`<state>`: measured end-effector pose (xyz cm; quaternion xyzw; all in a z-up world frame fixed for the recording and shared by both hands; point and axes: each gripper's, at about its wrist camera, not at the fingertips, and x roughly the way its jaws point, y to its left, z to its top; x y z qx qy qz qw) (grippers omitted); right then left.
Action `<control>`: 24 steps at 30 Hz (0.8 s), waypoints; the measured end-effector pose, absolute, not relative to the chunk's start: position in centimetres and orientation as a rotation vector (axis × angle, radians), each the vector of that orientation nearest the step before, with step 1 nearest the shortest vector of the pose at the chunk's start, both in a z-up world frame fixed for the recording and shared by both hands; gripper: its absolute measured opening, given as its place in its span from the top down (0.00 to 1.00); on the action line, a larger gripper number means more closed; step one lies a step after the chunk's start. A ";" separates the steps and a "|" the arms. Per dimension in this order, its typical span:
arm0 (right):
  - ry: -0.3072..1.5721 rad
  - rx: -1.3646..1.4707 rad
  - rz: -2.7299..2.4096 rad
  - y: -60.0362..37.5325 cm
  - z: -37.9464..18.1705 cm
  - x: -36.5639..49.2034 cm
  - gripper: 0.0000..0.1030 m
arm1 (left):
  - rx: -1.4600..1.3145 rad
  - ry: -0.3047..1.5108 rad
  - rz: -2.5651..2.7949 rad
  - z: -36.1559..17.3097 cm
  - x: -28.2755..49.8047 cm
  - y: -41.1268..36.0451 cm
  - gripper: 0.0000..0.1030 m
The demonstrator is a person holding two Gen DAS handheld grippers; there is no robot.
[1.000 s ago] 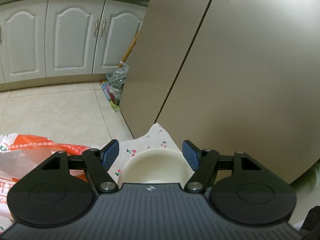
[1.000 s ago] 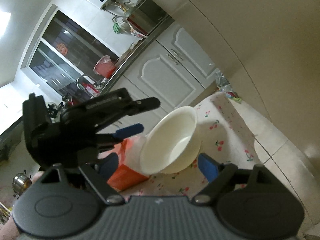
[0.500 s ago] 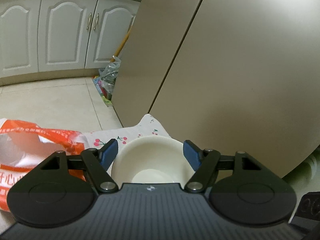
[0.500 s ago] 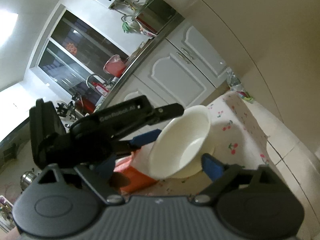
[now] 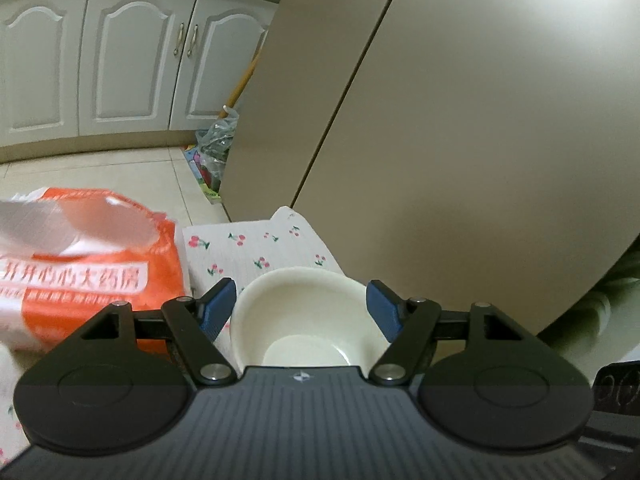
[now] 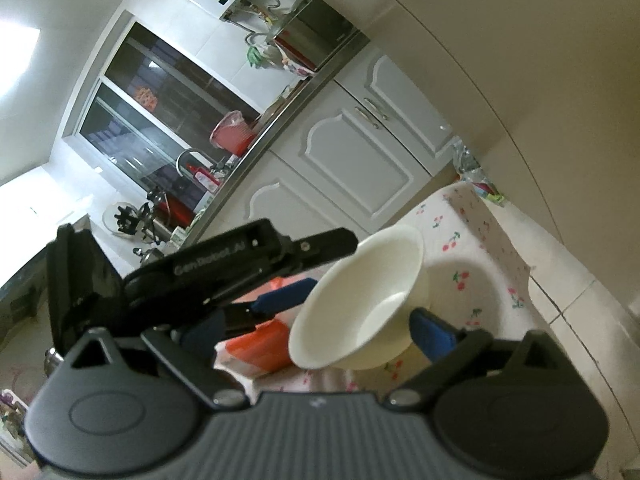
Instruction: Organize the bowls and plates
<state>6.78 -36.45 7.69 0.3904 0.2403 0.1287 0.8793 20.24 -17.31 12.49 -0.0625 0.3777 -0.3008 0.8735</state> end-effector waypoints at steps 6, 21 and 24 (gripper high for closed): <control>0.498 0.811 0.294 -36.0 8.5 5.3 0.03 | -0.151 0.778 -0.633 13.5 17.5 -15.8 0.17; 0.493 0.779 0.367 -33.0 10.8 -0.6 0.03 | -0.203 0.705 -0.640 16.2 8.4 -11.3 0.17; 0.481 0.768 0.388 -32.1 11.6 -2.1 0.03 | -0.203 0.675 -0.640 17.0 6.4 -10.4 0.17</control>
